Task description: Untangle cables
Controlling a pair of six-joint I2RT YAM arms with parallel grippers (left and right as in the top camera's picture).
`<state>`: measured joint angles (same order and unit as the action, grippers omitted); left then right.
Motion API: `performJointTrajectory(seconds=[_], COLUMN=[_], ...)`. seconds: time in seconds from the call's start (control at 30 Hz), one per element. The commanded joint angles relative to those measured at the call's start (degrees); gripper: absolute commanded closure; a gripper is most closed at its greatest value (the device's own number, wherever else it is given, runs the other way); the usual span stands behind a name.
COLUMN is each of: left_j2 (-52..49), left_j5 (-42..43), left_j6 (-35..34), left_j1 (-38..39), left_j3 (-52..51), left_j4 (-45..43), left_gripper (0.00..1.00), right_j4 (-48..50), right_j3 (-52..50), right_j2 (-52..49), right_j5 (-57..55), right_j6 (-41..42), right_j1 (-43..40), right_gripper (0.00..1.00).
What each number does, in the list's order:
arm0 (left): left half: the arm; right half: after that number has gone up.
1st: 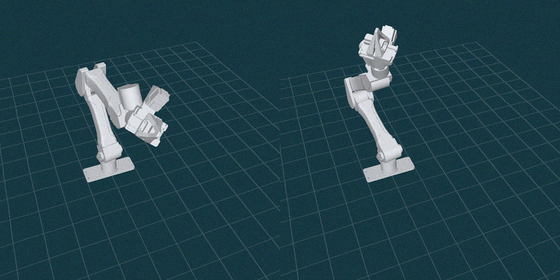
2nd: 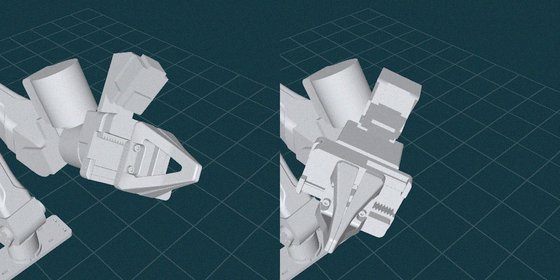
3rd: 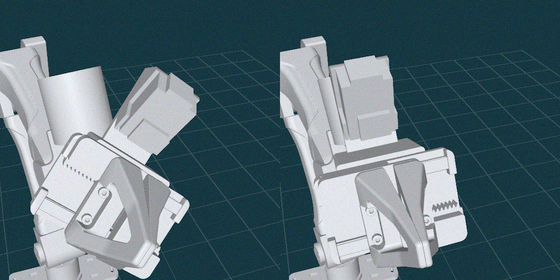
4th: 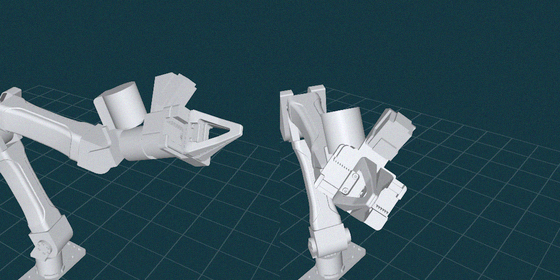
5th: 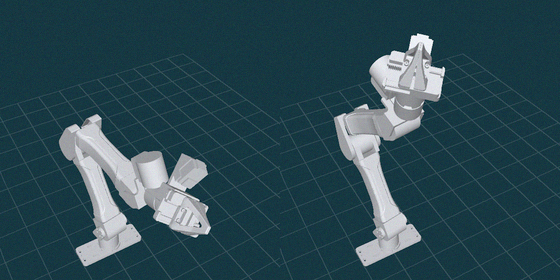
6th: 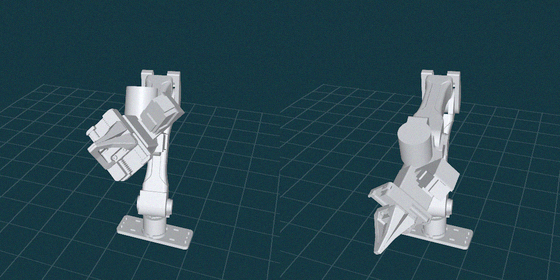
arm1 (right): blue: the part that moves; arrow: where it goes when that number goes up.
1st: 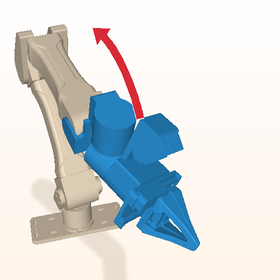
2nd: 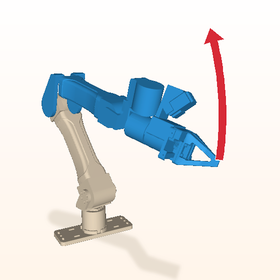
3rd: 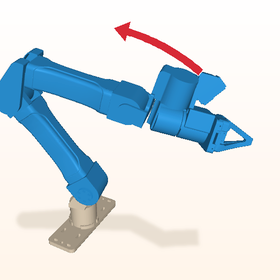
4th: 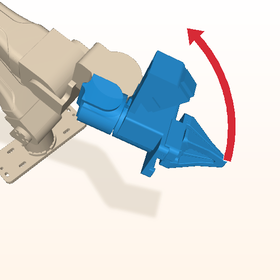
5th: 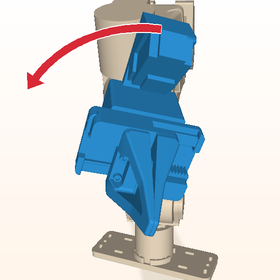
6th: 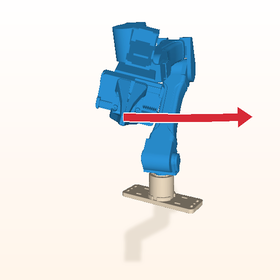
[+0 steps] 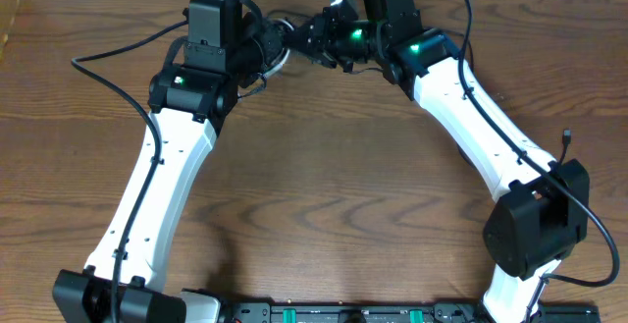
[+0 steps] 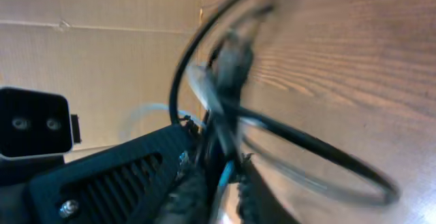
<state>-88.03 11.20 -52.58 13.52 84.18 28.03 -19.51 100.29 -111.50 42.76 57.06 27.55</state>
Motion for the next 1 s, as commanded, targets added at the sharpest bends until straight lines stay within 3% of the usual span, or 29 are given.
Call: performJointTrajectory(seconds=[0.0, 0.37, 0.57, 0.7, 0.97], left_j2=[-0.07, -0.04, -0.04, -0.33, -5.73], left_j5=[-0.33, -0.24, 0.85, 7.93, 21.22], left_j6=[-0.15, 16.90, 20.90, 26.77, 37.66], left_j1=[-0.04, -5.03, -6.75, -6.40, -4.46], left_j3=[0.37, 0.37, 0.37, 0.37, 0.37], left_j4=[-0.76, -3.32, -3.23, -1.90, 5.01], left_gripper=[0.92, 0.92, 0.92, 0.92, 0.90], right_j4=[-0.28, -17.70, -21.51, -24.92, -41.62], right_j3=[-0.24, -0.24, -0.24, -0.24, -0.24], right_j2=[-1.14, -1.11, -1.11, -1.11, -1.11], right_j5=[1.09, -7.10, -8.72, -9.31, -21.49], right_j6=[-1.07, -18.64, -24.48, -30.91, -45.81], right_j1=[0.72, -2.36, -3.85, -3.96, -7.10], right_gripper=[0.99, 0.99, 0.99, 0.99, 0.99])
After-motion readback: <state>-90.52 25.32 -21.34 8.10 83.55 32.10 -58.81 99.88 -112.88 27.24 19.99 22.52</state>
